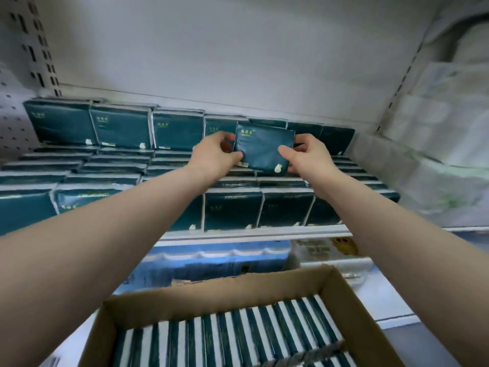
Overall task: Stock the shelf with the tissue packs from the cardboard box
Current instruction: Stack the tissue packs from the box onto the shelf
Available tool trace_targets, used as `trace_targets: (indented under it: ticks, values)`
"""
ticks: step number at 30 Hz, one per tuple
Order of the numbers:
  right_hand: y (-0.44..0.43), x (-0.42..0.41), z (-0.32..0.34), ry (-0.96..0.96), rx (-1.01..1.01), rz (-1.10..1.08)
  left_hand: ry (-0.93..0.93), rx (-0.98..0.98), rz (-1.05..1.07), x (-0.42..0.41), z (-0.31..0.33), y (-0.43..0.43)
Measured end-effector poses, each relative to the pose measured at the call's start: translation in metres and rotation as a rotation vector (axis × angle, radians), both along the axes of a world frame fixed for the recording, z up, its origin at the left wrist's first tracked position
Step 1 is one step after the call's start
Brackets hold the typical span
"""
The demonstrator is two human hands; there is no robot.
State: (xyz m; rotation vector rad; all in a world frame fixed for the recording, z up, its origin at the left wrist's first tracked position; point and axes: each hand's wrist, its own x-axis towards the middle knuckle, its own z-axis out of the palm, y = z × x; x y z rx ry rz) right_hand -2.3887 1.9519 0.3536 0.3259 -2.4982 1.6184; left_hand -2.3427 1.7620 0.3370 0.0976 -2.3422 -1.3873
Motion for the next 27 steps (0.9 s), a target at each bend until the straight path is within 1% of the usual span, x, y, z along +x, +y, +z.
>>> trace_targets:
  ticks: [7, 11, 14, 21, 27]
  values:
    - [0.011, -0.059, 0.0, 0.026, 0.044, -0.096, -0.015, 0.058, -0.085, -0.05, -0.008, 0.021]
    - [0.014, -0.082, -0.004, 0.068, 0.117, -0.115, -0.055, 0.086, -0.08, -0.076, -0.011, 0.026]
    - [0.016, -0.095, -0.009, 0.088, 0.12, -0.107, -0.07, 0.079, -0.066, -0.091, -0.013, 0.027]
    - [0.004, -0.116, -0.02, 0.103, 0.133, -0.059, -0.05, -0.027, -0.053, -0.107, -0.019, 0.028]
    - [0.002, -0.13, -0.028, 0.09, 0.165, -0.012, -0.083, -0.08, -0.04, -0.11, -0.023, 0.031]
